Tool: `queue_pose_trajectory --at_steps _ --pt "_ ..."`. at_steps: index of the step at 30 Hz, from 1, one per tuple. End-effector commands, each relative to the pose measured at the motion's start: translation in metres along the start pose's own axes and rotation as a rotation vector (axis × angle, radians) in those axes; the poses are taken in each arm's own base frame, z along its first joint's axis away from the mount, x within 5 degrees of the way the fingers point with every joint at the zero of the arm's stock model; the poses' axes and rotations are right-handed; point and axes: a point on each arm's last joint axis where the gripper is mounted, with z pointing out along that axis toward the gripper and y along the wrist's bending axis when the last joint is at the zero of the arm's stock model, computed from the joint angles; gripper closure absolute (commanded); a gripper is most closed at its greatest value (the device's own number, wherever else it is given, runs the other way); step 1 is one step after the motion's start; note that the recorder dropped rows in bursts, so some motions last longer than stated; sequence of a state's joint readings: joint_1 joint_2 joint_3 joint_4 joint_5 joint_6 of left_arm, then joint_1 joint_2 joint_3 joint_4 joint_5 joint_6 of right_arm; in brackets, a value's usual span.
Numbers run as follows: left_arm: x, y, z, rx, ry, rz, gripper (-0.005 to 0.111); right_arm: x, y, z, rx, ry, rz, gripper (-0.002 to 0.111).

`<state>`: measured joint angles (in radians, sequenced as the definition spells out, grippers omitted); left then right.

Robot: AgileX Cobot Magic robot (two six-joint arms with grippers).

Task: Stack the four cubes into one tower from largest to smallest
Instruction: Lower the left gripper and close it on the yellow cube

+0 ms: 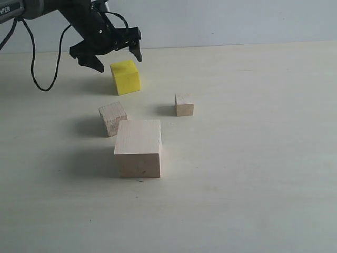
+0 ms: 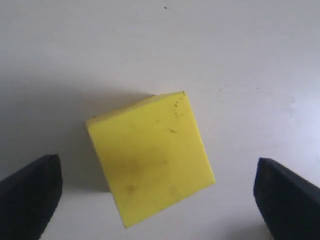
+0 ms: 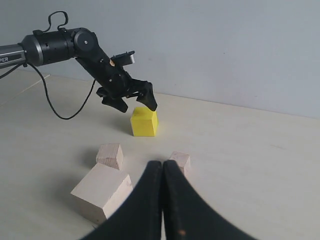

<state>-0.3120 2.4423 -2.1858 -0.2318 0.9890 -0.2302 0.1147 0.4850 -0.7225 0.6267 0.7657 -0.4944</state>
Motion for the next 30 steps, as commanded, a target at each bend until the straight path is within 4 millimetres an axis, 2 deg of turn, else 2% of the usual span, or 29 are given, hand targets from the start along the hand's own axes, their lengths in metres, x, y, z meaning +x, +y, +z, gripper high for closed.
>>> queue_pose_trajectory --at_steps 1,11,15,21,24,30 --pt "-0.004 -0.003 -0.005 0.001 -0.033 0.205 0.001 0.000 0.000 0.000 -0.003 0.003 0.002 0.108" --pt "-0.003 -0.005 -0.005 0.014 -0.032 0.779 0.001 0.000 0.000 0.000 -0.003 0.003 0.002 0.108" --pt "-0.006 -0.006 -0.005 0.004 -0.066 0.924 0.001 0.000 0.000 0.000 -0.003 0.003 0.002 0.108" --pt "-0.011 -0.006 -0.005 -0.013 -0.113 0.996 0.002 0.000 0.000 0.000 -0.003 0.003 0.002 0.108" --pt "-0.008 -0.003 0.002 -0.008 -0.091 1.006 0.004 0.000 0.000 0.000 -0.003 0.003 0.002 0.108" --pt "0.001 0.002 0.020 0.030 -0.017 1.095 0.021 0.000 0.000 0.000 -0.003 0.003 0.002 0.108"
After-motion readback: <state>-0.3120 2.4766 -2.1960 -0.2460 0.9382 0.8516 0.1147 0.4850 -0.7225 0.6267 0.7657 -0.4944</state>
